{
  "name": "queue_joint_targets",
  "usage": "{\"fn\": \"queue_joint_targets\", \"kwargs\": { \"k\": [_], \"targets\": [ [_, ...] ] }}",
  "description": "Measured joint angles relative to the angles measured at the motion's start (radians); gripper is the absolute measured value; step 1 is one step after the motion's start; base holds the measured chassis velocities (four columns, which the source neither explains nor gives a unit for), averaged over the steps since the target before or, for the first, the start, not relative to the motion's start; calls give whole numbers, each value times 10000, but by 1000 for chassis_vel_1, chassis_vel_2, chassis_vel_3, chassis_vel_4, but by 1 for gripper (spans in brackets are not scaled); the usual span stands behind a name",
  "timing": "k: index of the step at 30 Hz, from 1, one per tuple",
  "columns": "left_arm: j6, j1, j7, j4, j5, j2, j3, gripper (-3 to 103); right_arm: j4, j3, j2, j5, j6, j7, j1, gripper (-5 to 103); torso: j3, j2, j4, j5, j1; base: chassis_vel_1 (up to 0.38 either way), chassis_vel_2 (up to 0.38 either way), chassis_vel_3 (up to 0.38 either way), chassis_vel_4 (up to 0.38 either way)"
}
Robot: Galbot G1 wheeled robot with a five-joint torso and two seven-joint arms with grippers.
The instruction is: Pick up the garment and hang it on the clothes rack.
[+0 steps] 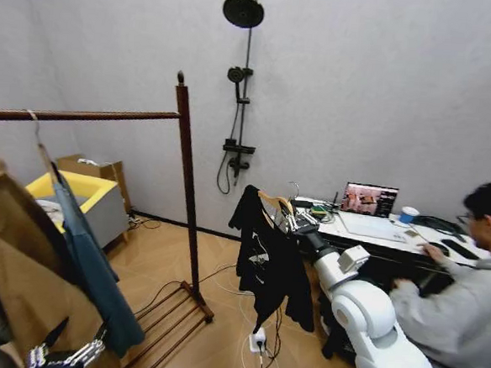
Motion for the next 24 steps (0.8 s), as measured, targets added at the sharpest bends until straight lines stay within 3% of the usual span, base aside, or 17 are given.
{"fn": "queue_joint_targets", "kwargs": {
  "k": [24],
  "targets": [
    [0,0,0,0,0,0,0,100,434,-69,5,53,-350,42,69,10,1,-3,1,-1,4,40,203,202,40]
  ]
}}
